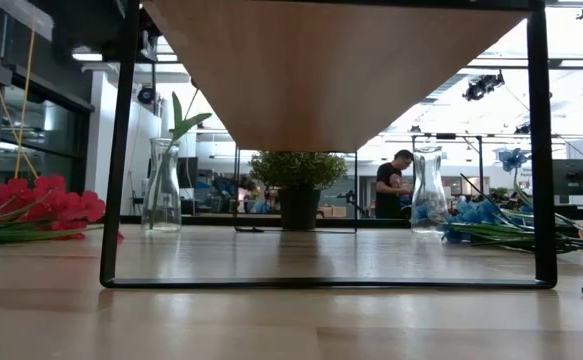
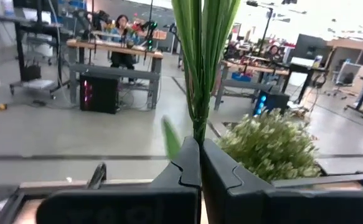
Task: Pick and place flowers into a vace then onto a shelf
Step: Put the right orange flowers into the left transparent vase
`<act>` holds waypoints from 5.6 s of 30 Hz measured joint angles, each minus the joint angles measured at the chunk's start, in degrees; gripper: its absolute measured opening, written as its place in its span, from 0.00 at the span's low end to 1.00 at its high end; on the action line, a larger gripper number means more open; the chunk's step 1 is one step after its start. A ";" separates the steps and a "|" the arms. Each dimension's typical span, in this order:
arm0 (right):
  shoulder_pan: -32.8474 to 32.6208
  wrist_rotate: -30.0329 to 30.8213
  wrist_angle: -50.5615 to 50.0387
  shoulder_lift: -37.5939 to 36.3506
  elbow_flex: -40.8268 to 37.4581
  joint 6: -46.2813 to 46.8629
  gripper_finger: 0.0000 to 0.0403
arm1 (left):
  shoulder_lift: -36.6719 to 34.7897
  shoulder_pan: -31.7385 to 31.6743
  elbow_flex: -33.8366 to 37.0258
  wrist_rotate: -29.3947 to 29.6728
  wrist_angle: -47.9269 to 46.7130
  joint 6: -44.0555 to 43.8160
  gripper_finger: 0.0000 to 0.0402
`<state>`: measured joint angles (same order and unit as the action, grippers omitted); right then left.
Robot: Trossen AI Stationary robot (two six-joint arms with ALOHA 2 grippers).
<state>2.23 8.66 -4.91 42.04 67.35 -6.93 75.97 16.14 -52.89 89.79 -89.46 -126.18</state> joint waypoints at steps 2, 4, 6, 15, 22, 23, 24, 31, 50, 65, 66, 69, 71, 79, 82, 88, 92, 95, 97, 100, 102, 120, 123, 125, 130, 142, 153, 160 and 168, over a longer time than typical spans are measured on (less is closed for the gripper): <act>0.00 -0.01 0.04 0.00 -0.02 -0.22 0.59 | -0.57 -0.01 1.56 0.39 0.43 -2.01 0.07; 0.00 0.00 0.11 0.00 0.00 -0.77 0.59 | -1.45 -0.02 2.73 -0.16 1.12 -2.88 0.07; 0.01 0.00 0.25 0.00 -0.01 -0.96 0.59 | -1.73 -0.02 3.13 0.47 1.78 -3.00 0.07; 0.01 1.93 0.51 0.79 -0.02 -1.08 0.59 | -1.89 -0.02 3.37 0.22 2.14 -3.07 0.07; -0.01 2.19 0.53 1.94 -0.02 -1.08 0.59 | -1.82 -0.02 3.37 0.22 3.28 -3.03 0.07; 0.01 2.19 0.51 1.98 0.00 -1.08 0.59 | -1.82 -0.02 3.37 0.22 3.82 -2.76 0.07; 0.00 2.19 0.58 2.19 0.00 -1.08 0.59 | -1.82 -0.02 3.36 0.22 4.63 -2.24 0.07; 0.01 2.16 1.42 2.25 0.00 -0.99 0.59 | -1.80 -0.04 3.31 0.35 9.62 2.98 0.07; 0.00 1.27 1.33 2.25 -0.01 -0.47 0.59 | -1.78 -4.89 3.30 0.16 18.04 12.42 0.07; 0.01 1.27 1.34 2.25 -0.02 -1.06 0.59 | -1.75 -4.89 4.23 0.18 24.45 17.67 0.07; 0.01 1.27 1.34 2.25 -0.02 -1.06 0.59 | -1.74 -4.89 4.54 0.22 25.35 18.13 0.07; 0.01 1.27 1.34 2.25 0.00 -1.06 0.59 | -1.72 -4.89 5.45 -0.22 26.56 18.39 0.07; 0.01 1.27 1.32 2.25 -0.01 -1.05 0.59 | -1.74 -4.89 5.88 -0.97 26.59 18.39 0.07; 0.01 1.27 1.32 2.25 0.00 -1.06 0.59 | -1.72 -4.89 6.10 -2.69 27.19 19.84 0.07; 0.01 1.27 1.31 2.25 0.00 -1.06 0.59 | -1.74 -4.89 6.10 -2.98 28.54 21.52 0.07; 0.01 1.27 1.29 2.25 -0.02 -1.06 0.59 | -1.74 -4.89 6.10 -5.73 32.93 28.36 0.07; 0.01 1.26 1.29 2.25 0.00 -1.02 0.59 | -1.74 -4.89 6.10 -6.93 33.63 30.44 0.07; 0.01 1.25 1.08 2.25 -0.02 -0.77 0.59 | -1.74 -4.89 6.10 -6.90 33.55 30.46 0.07; 0.01 1.25 0.77 2.23 -0.02 -0.73 0.59 | -1.74 -4.89 6.10 -6.80 33.26 30.44 0.07; 0.01 1.25 0.75 2.25 -0.02 -0.69 0.59 | -1.74 -4.89 6.10 -6.48 33.23 30.41 0.07; 0.01 1.25 0.77 2.23 -0.01 -0.64 0.59 | -1.74 -4.89 6.10 -6.35 33.25 30.41 0.07; 0.00 3.13 -3.46 2.23 -0.02 -2.39 0.59 | -1.74 -4.91 6.10 -5.07 34.09 29.46 0.07; 0.01 4.87 -4.26 2.23 -0.02 -2.53 0.59 | -1.74 -4.91 6.10 -5.07 34.09 29.27 0.07; 0.01 5.64 -4.46 2.23 -0.02 -2.55 0.59 | -1.74 -4.91 6.10 -5.07 34.09 28.94 0.07; -0.01 5.96 -4.54 2.21 -0.01 -2.94 0.59 | -1.74 -4.93 6.10 -5.46 34.01 28.86 0.07; 0.01 5.95 -4.56 2.21 -0.01 -3.64 0.59 | -1.74 -4.93 6.12 -5.68 33.91 29.81 0.07; 0.01 5.95 -4.56 2.21 -0.01 -3.64 0.59 | -1.12 -8.28 6.17 -6.66 36.60 30.78 0.07; 0.01 5.95 -4.52 2.21 0.00 -3.69 0.59 | -1.12 -9.02 6.17 -7.25 38.98 31.95 0.07; -0.01 5.97 -4.32 2.19 0.00 -5.12 0.59 | -1.12 -9.02 6.17 -9.79 44.92 38.73 0.08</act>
<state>2.22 14.63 -9.23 44.23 67.35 -12.05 74.85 7.11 -46.72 80.01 -44.54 -87.44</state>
